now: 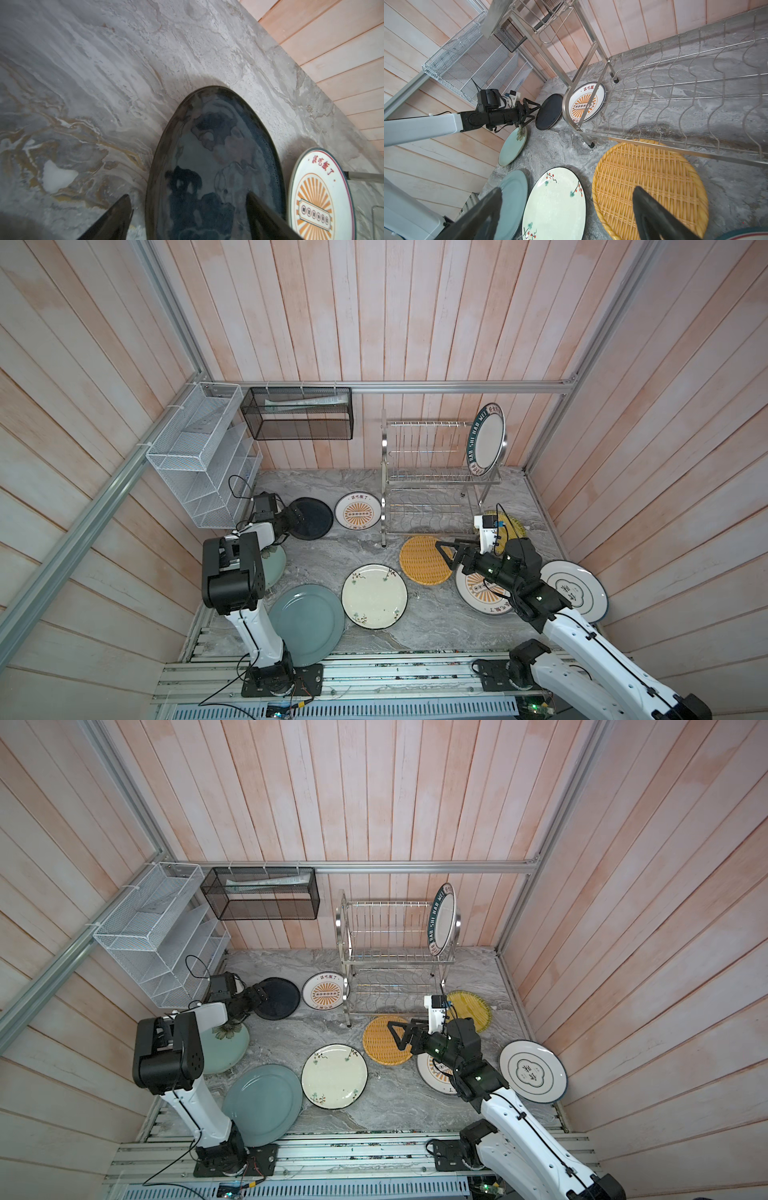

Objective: Load the plates into the dish rack
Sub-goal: 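Grasp the black plate's edge with the left gripper and tilt it up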

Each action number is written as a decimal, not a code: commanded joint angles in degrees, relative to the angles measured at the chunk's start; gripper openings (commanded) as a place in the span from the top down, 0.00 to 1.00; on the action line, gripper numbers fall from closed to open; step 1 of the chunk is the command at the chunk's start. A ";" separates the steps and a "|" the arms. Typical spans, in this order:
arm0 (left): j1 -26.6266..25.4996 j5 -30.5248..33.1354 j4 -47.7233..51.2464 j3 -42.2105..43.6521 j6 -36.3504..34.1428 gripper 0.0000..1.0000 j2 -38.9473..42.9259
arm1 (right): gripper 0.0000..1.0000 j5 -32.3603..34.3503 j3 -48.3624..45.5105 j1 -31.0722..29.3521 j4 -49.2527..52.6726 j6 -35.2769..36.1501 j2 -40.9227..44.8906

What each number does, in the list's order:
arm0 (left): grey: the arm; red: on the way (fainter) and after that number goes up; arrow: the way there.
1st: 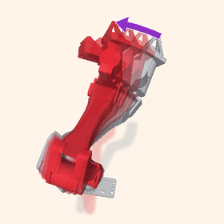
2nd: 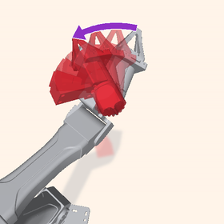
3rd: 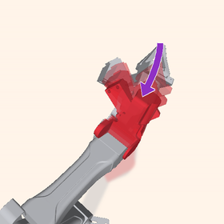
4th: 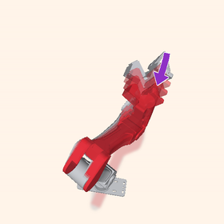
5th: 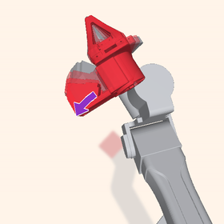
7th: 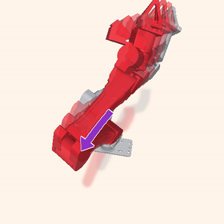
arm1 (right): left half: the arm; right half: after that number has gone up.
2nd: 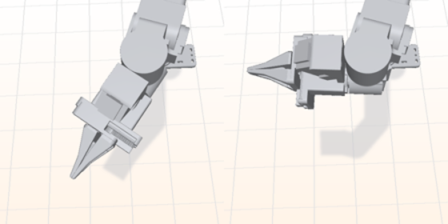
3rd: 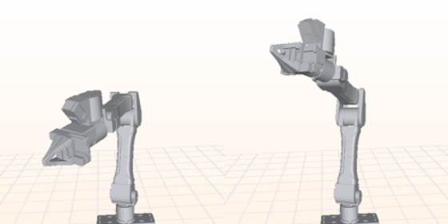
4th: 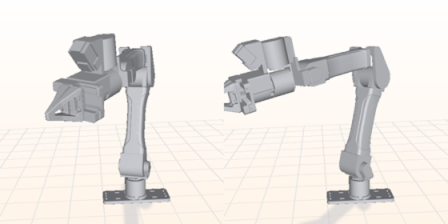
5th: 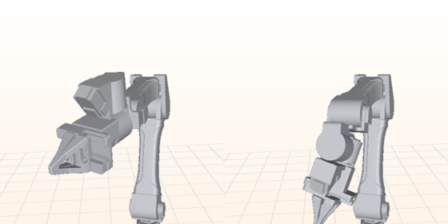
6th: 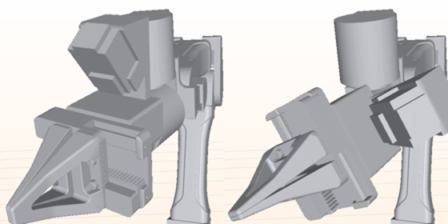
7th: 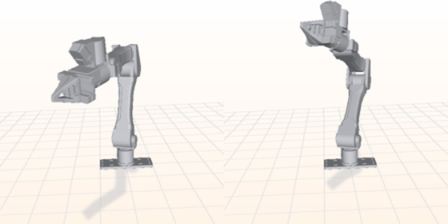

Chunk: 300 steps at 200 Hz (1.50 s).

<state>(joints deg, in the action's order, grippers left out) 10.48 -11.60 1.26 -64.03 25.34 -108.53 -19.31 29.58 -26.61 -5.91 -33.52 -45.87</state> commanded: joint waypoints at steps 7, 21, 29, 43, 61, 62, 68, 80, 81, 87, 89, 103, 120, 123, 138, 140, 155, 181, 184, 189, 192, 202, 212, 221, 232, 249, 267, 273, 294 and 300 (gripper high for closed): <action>0.33 -1.68 5.25 -5.38 -2.30 0.13 -3.76 | 0.02 -0.69 -1.00 -0.46 -2.37 -1.00 -0.25; 0.41 -1.23 7.25 -6.96 -3.02 0.14 -5.16 | 0.02 -0.49 -0.85 -0.46 -2.27 -1.03 -0.86; 0.50 -1.41 7.43 -7.23 -3.42 0.14 -5.59 | 0.02 -0.83 -0.47 -0.46 -1.80 -0.94 -1.22; 1.08 -1.92 7.80 -7.69 -3.93 0.14 -6.05 | 0.02 -1.38 -0.06 -0.55 -1.34 -0.59 -1.48; 1.65 -3.66 7.79 -8.02 -4.12 0.15 -6.24 | 0.02 -1.21 0.14 -0.64 -1.11 -0.75 -1.42; 1.69 -3.68 7.84 -8.07 -4.14 0.15 -6.25 | 0.02 -1.19 0.17 -0.64 -1.16 -0.75 -1.42; 1.78 -3.95 8.29 -8.28 -4.17 0.15 -6.38 | 0.02 -1.15 0.07 -0.64 -1.20 -0.76 -1.48; 1.79 -4.39 9.23 -8.90 -4.06 0.15 -6.57 | 0.02 -1.24 0.28 -0.72 -1.32 -0.85 -1.82; 1.81 -4.44 9.31 -8.95 -4.02 0.16 -6.59 | 0.02 -1.21 0.24 -0.72 -1.31 -0.85 -1.88; 1.80 -4.96 9.46 -8.93 -3.82 0.16 -6.53 | 0.02 -1.34 0.21 -0.72 -1.26 -0.85 -2.05; 1.77 -5.13 9.46 -8.86 -3.75 0.16 -6.52 | 0.02 -1.36 0.28 -0.77 -1.24 -0.85 -2.15; 1.82 -6.28 9.51 -8.69 -3.35 0.16 -6.73 | 0.02 -1.63 0.56 -0.90 -1.18 -0.85 -2.54; 1.82 -7.63 10.21 -9.09 -3.16 0.16 -7.46 | 0.02 -1.78 0.66 -1.16 -1.28 -1.01 -2.73; 1.77 -8.03 10.17 -9.12 -3.09 0.16 -7.46 | 0.02 -1.71 0.60 -1.23 -1.33 -1.10 -2.70; 1.76 -9.78 9.28 -8.51 -2.23 0.16 -7.57 | 0.02 -1.52 0.69 -1.58 -1.08 -1.21 -3.10; 1.81 -9.96 9.18 -8.44 -2.10 0.17 -7.57 | 0.02 -1.52 0.71 -1.60 -1.00 -1.16 -3.09; 1.80 -10.98 8.59 -7.84 -0.95 0.19 -7.80 | 0.02 -1.69 0.95 -1.85 -0.35 -0.85 -3.39; 1.82 -10.89 8.10 -6.65 0.93 0.23 -8.11 | 0.02 -1.29 0.70 -2.13 0.09 -1.00 -2.58; 1.81 -10.83 8.12 -6.52 1.22 0.24 -8.13 | 0.02 -1.14 0.59 -2.13 0.10 -1.10 -2.46; 1.82 -10.91 8.10 -6.38 1.71 0.24 -8.33 | 0.02 -0.85 0.57 -2.18 0.14 -1.19 -2.29; 1.82 -10.97 7.98 -6.23 1.91 0.24 -8.47 | 0.02 -0.70 0.49 -2.21 0.16 -1.20 -2.22; 1.82 -11.45 7.29 -5.70 2.88 0.26 -8.78 | 0.02 -0.39 0.77 -2.21 0.76 -0.99 -2.25; 1.82 -11.86 6.71 -5.28 3.85 0.30 -9.17 | 0.02 -0.38 0.91 -2.20 1.02 -0.69 -2.47; 1.82 -12.19 6.58 -5.19 4.56 0.32 -9.65 | 0.02 -0.29 1.00 -2.21 1.04 -0.80 -2.59; 1.82 -12.38 6.52 -5.40 5.20 0.36 -10.48 | 0.02 -0.37 1.00 -2.22 0.95 -0.85 -2.69; 1.81 -12.11 7.61 -6.32 5.78 0.42 -11.81 | 0.02 -0.49 0.91 -2.29 0.82 -1.03 -2.62; 1.81 -12.23 8.84 -7.16 6.45 0.45 -12.03 | 0.02 -0.23 0.57 -2.30 0.76 -1.11 -2.41; 1.80 -12.59 8.68 -7.01 6.59 0.46 -11.85 | 0.02 -0.03 0.37 -2.25 0.73 -1.07 -2.35; 1.80 -12.79 7.86 -6.02 8.79 0.52 -11.45 | 0.02 0.24 -0.18 -2.28 0.44 -1.24 -2.08; 1.78 -13.61 6.95 -5.49 9.66 0.54 -11.50 | 0.02 0.32 -0.35 -2.24 0.21 -1.33 -2.04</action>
<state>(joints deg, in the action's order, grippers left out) 12.36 -23.40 5.23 -71.66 31.46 -117.16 -19.94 29.08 -28.47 -5.56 -34.48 -48.69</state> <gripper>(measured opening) 0.483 0.977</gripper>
